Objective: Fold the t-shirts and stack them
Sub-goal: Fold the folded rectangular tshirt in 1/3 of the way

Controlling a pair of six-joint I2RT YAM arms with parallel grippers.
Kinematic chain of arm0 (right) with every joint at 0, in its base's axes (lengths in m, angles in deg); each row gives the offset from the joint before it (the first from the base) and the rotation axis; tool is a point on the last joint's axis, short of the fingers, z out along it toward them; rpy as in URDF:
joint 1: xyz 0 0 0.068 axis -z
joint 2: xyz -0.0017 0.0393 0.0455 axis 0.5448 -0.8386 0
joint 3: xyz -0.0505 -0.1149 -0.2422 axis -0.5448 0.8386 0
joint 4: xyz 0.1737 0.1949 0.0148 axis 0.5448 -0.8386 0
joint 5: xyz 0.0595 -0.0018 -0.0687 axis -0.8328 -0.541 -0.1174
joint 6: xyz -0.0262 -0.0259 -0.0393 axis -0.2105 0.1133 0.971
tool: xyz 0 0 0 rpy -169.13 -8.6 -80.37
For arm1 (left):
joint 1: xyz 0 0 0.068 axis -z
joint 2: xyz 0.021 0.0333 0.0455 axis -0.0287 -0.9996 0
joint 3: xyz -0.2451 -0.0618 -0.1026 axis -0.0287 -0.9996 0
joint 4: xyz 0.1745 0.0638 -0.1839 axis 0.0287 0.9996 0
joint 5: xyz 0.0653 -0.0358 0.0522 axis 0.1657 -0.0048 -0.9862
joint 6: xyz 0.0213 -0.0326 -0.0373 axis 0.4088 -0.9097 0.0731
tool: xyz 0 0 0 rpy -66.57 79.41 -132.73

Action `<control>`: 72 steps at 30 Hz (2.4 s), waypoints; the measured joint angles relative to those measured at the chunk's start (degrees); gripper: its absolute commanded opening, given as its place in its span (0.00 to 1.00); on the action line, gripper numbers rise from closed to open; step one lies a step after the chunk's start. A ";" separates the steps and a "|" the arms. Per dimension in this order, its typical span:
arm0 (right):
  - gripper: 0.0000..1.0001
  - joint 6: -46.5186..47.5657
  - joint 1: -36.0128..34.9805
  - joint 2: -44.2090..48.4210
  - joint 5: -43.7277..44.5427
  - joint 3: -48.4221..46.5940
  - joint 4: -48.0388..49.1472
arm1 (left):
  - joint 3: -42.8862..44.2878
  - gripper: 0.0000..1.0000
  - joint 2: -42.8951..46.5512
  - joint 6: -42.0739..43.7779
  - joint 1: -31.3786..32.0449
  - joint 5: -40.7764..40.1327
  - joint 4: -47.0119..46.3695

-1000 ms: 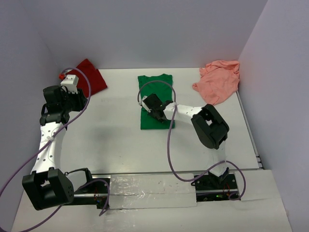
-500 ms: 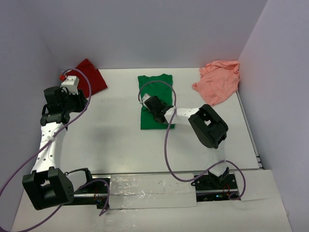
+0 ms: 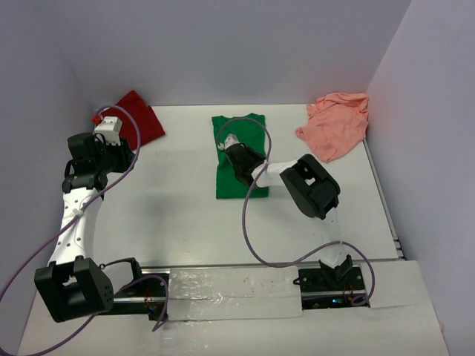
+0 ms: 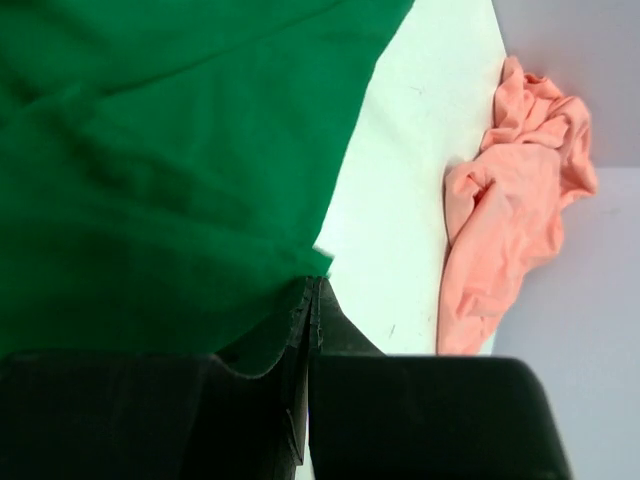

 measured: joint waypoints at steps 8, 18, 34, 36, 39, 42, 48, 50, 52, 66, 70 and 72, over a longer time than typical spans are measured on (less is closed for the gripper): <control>0.00 -5.22 3.72 1.60 -6.08 -1.70 -2.14 | 0.00 0.43 1.01 0.39 0.00 5.62 1.38; 0.04 -14.86 3.72 22.01 -31.28 -0.96 -12.46 | -0.02 0.44 5.25 3.69 0.00 18.80 3.21; 0.00 -25.42 4.13 -1.84 -56.54 -36.37 -47.06 | -0.02 0.45 5.14 7.37 0.02 27.80 7.34; 0.00 -26.25 4.15 -5.40 -56.26 -39.08 -50.88 | -0.02 0.45 5.18 7.50 0.02 27.93 7.39; 0.00 -27.15 4.15 -7.06 -55.58 -39.58 -55.32 | -0.02 0.45 5.18 7.69 0.02 28.00 7.41; 0.00 -27.39 4.15 -7.02 -54.62 -39.58 -57.55 | -0.02 0.45 5.18 7.74 0.02 28.02 7.39; 0.00 -27.34 4.15 -6.69 -53.48 -37.99 -58.82 | -0.02 0.45 5.18 7.82 0.02 28.26 7.37; 0.00 -27.32 4.15 -6.27 -53.13 -36.50 -58.64 | -0.02 0.45 5.18 7.87 0.02 28.35 7.37; 0.00 -27.34 4.15 -5.46 -52.98 -33.99 -56.94 | -0.07 0.45 5.18 7.89 0.02 28.35 7.30; 0.00 -26.95 3.17 0.46 -47.78 -22.14 -32.76 | -1.01 0.45 4.04 7.89 0.02 28.28 6.69; 0.00 -26.86 3.17 0.46 -46.69 -24.41 -31.61 | -1.01 0.44 3.72 7.89 0.00 28.24 6.71; 0.00 -26.86 3.17 0.46 -46.31 -25.03 -30.47 | -1.01 0.44 3.72 7.91 0.02 28.24 6.71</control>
